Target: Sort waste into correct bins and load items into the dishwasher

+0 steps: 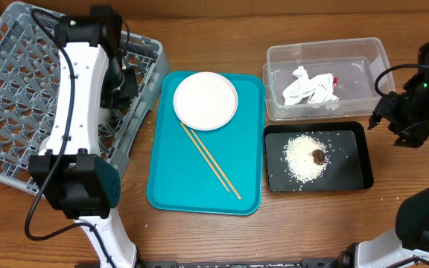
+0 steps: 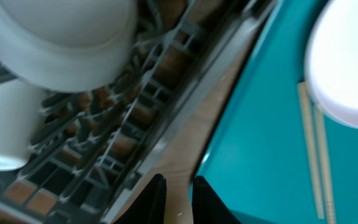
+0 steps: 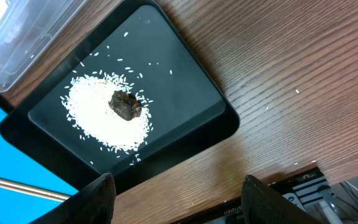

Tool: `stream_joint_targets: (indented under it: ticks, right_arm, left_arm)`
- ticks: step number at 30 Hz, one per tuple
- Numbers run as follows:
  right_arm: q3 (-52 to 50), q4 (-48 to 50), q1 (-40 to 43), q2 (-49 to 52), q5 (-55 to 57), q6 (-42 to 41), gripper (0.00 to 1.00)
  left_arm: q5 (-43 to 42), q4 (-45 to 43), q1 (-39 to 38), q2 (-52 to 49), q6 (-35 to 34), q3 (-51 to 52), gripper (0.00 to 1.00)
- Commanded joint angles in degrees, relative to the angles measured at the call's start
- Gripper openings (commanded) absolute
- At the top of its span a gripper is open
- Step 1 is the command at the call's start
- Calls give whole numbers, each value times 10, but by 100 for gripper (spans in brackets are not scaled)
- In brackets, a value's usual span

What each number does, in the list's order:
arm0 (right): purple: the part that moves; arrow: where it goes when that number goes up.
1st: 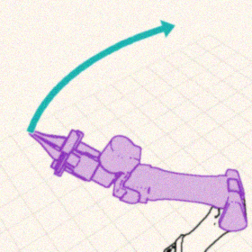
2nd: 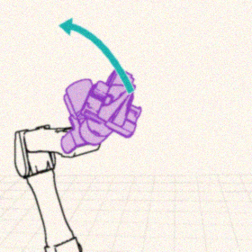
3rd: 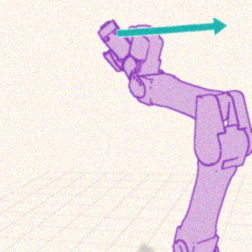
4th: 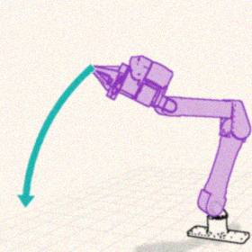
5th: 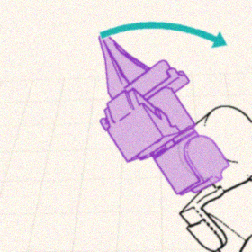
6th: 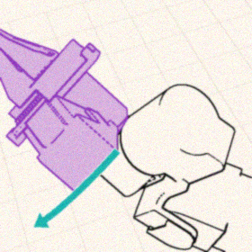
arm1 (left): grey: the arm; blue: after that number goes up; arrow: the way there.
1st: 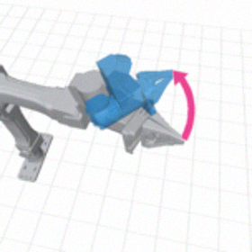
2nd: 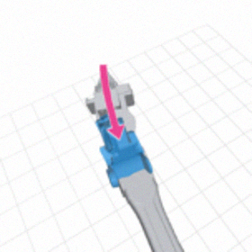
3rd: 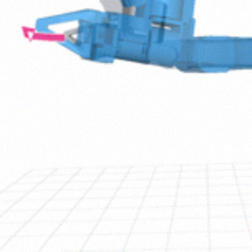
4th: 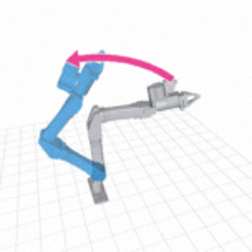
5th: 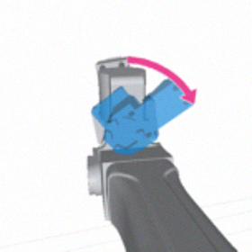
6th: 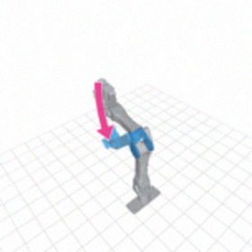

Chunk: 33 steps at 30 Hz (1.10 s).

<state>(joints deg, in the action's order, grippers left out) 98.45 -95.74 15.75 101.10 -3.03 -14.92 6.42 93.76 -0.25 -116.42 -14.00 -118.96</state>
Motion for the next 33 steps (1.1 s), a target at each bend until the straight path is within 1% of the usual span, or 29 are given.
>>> stream_joint_targets:
  ticks: [1, 5, 8, 10, 12, 17, 22, 26, 29, 33]
  right_arm:
    - [0, 0, 0, -21, -3, 0, 66]
    - [0, 0, 0, -21, -3, 0, 66]
    - [0, 0, 0, -21, -3, 0, 66]
    - [0, 0, 0, -21, -3, 0, 67]
    - [0, 0, 0, -21, -3, 0, 66]
    - [0, 0, 0, -21, -2, 0, 67]
    - [0, 0, 0, -21, -2, 0, 67]
    - [0, 0, 0, -21, -2, 0, 66]
    - [0, 0, 0, -21, -2, 0, 66]
    - [0, 0, 0, -21, -3, -1, 67]
  left_arm:
    - [67, 3, 4, -5, -30, 57, 17]
    - [70, 3, 6, -5, -35, 113, 16]
    - [105, -3, 7, -5, -58, 154, 16]
    - [123, -5, 8, -5, -70, 171, 14]
    - [124, -9, 9, -5, -76, 180, 10]
    - [130, -16, 15, -5, -77, 181, 11]
    - [141, -13, 30, -5, -79, 204, 10]
    - [125, -17, 35, -5, -79, 234, 7]
    - [96, -33, 34, -5, -76, 252, 5]
    - [22, -63, 27, -5, -28, 260, 5]
